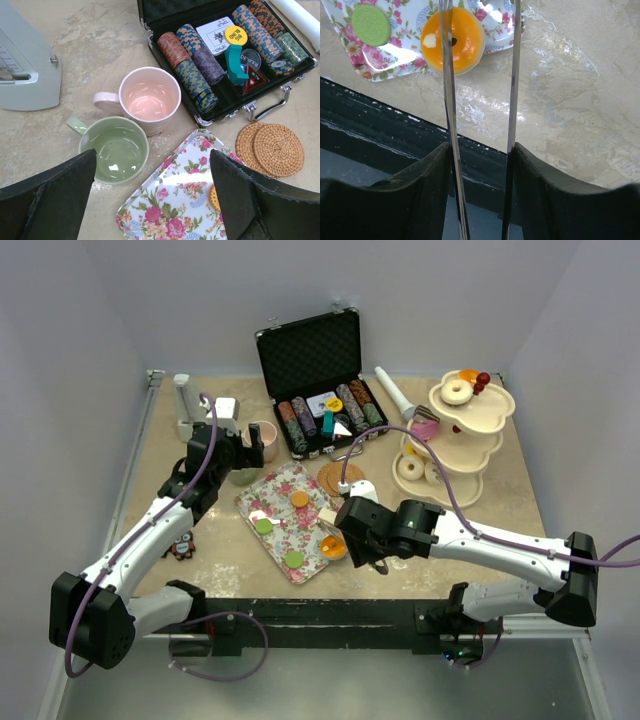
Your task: Serve the afternoon tea
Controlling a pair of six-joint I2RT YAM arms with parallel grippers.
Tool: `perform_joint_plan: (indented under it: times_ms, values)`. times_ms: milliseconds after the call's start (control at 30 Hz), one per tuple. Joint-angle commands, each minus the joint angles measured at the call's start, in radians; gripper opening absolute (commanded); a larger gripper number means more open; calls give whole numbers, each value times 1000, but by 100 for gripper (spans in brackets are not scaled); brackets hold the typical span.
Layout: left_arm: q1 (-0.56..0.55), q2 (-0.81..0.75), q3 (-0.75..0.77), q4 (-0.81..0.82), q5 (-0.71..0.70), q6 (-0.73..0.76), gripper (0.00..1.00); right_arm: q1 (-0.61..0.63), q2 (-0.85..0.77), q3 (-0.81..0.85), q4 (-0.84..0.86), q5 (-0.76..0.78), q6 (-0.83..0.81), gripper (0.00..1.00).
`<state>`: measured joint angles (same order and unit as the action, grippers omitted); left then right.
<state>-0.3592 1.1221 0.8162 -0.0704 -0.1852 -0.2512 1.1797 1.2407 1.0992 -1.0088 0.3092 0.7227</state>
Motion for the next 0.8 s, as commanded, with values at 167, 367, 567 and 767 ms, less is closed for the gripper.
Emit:
perform_joint_plan:
  times_ms: [167,367,567,767]
  values:
    - [3,-12,43,21,12,-14,100,1,-17,-21,-4,59,27,53]
    - [3,-10,43,21,12,-14,100,1,-6,-13,-4,56,18,43]
    - [3,-13,43,20,12,-14,100,0,-9,27,-4,59,20,31]
    - [3,-13,41,21,12,-14,100,0,9,149,-4,123,18,22]
